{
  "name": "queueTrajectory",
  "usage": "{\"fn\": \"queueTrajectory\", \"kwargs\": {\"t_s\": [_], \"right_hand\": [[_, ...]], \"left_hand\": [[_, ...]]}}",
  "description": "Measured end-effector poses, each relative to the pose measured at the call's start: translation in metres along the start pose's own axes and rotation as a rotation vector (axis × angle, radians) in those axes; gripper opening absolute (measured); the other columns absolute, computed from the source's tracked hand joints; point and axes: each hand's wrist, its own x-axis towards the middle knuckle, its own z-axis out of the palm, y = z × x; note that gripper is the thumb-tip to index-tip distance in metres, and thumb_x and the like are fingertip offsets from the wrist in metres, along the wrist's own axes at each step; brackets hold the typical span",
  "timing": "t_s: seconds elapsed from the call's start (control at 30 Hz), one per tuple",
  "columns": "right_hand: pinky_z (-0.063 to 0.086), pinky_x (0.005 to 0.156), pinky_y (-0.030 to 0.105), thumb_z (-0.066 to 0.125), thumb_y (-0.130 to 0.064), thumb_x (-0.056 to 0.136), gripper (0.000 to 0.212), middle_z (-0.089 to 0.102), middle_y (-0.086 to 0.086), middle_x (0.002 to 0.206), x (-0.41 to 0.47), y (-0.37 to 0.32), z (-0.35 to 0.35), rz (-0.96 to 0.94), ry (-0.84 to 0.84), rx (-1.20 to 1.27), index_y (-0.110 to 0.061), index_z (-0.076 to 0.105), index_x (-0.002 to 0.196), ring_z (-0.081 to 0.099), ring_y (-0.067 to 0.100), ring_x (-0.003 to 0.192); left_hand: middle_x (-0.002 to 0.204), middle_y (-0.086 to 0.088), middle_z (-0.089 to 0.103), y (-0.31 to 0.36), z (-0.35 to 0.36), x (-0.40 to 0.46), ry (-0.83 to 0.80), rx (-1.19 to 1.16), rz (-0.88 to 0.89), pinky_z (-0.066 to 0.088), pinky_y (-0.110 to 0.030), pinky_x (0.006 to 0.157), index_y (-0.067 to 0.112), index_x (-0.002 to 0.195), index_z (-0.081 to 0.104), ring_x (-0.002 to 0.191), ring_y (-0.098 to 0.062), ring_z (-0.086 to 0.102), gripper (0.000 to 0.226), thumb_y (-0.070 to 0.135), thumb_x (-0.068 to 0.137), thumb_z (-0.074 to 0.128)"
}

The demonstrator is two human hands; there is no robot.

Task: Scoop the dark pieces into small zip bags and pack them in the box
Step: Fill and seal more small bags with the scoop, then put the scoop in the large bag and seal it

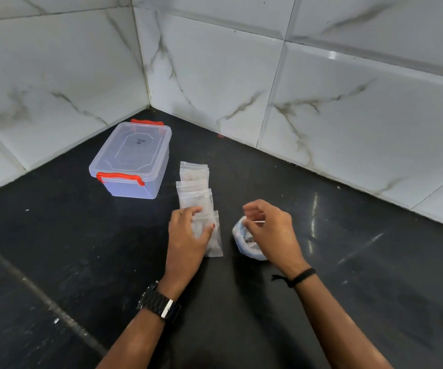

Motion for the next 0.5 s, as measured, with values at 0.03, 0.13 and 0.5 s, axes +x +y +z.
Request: {"fn": "queueTrajectory", "kwargs": {"t_s": [0.03,0.13,0.5], "right_hand": [[0.050,0.073,0.014,0.068,-0.005,0.081,0.015,0.066,-0.007,0.082,-0.005,0.005,-0.008,0.010,0.024,-0.010,-0.015,0.068,0.092,0.061,0.003,0.075],[0.048,0.068,0.019,0.072,-0.011,0.078,0.009,0.065,-0.006,0.075,-0.021,0.019,-0.024,0.047,0.051,-0.121,-0.018,0.066,0.076,0.060,0.007,0.070],[0.043,0.067,0.019,0.073,-0.015,0.078,0.020,0.057,-0.006,0.082,-0.040,0.032,-0.023,0.140,-0.044,-0.253,-0.014,0.063,0.095,0.057,0.012,0.078]], "left_hand": [[0.111,0.007,0.049,0.006,0.003,-0.004,-0.022,-0.038,-0.003,0.049,-0.026,0.088,0.025,0.110,0.057,0.099,-0.011,0.054,0.030,0.023,0.084,0.071],[0.098,0.008,0.056,0.023,0.015,-0.013,-0.116,-0.108,-0.066,0.048,-0.013,0.072,0.025,0.103,0.059,0.086,-0.009,0.059,0.020,0.025,0.086,0.069],[0.091,-0.010,0.065,0.035,0.042,-0.019,-0.427,-0.255,-0.297,0.059,-0.029,0.061,0.022,0.111,0.050,0.080,-0.018,0.069,0.030,0.022,0.087,0.068]]}}
